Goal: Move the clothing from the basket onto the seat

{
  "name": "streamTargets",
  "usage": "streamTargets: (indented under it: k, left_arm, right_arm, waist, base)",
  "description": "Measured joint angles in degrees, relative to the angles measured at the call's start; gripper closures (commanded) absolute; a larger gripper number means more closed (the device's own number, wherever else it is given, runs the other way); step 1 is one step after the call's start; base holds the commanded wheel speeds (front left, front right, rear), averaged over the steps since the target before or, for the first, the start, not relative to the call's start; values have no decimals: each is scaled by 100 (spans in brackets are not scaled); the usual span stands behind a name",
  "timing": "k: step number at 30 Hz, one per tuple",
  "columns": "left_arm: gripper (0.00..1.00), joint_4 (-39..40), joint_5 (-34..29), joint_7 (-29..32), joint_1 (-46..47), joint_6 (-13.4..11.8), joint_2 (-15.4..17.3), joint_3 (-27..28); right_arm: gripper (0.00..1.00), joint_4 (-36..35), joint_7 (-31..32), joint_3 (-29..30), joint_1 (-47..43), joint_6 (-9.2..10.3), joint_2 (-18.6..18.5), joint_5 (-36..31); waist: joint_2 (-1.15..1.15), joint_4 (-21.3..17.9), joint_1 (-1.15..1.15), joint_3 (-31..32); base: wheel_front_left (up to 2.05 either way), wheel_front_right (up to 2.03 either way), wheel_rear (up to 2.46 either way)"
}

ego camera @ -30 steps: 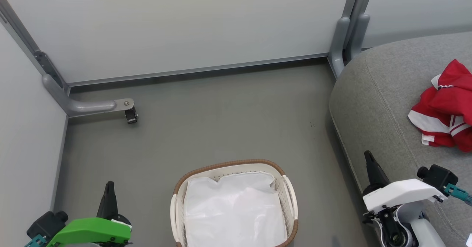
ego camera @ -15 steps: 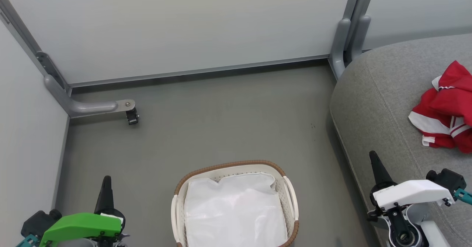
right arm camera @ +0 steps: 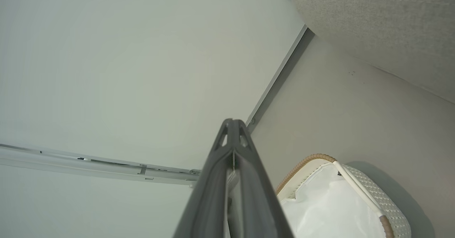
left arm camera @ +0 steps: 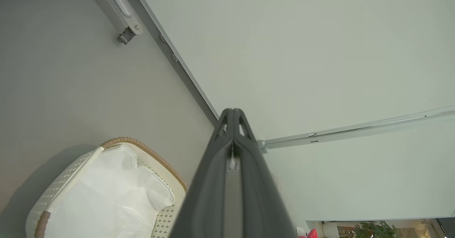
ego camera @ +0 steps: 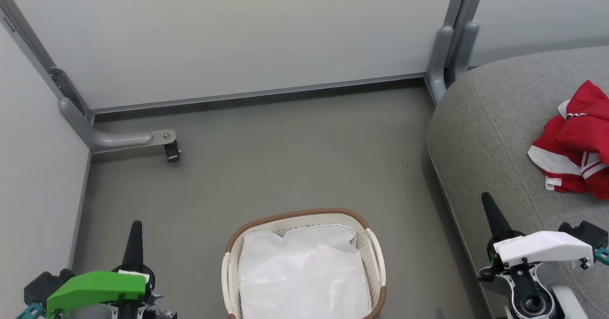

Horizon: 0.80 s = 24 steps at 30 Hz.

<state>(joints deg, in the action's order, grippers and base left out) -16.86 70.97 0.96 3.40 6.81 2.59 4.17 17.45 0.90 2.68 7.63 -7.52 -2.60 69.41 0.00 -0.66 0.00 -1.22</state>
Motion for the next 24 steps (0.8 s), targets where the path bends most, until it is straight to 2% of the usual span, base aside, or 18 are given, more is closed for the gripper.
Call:
streamTargets:
  k: [24]
  left_arm:
    - [100, 156, 1131, 304, 133, 29, 3, 129]
  right_arm:
    - [100, -179, 300, 208, -54, 1, -4, 1224]
  waist:
    - [0, 32, 0, 51]
  base:
    - [0, 0, 0]
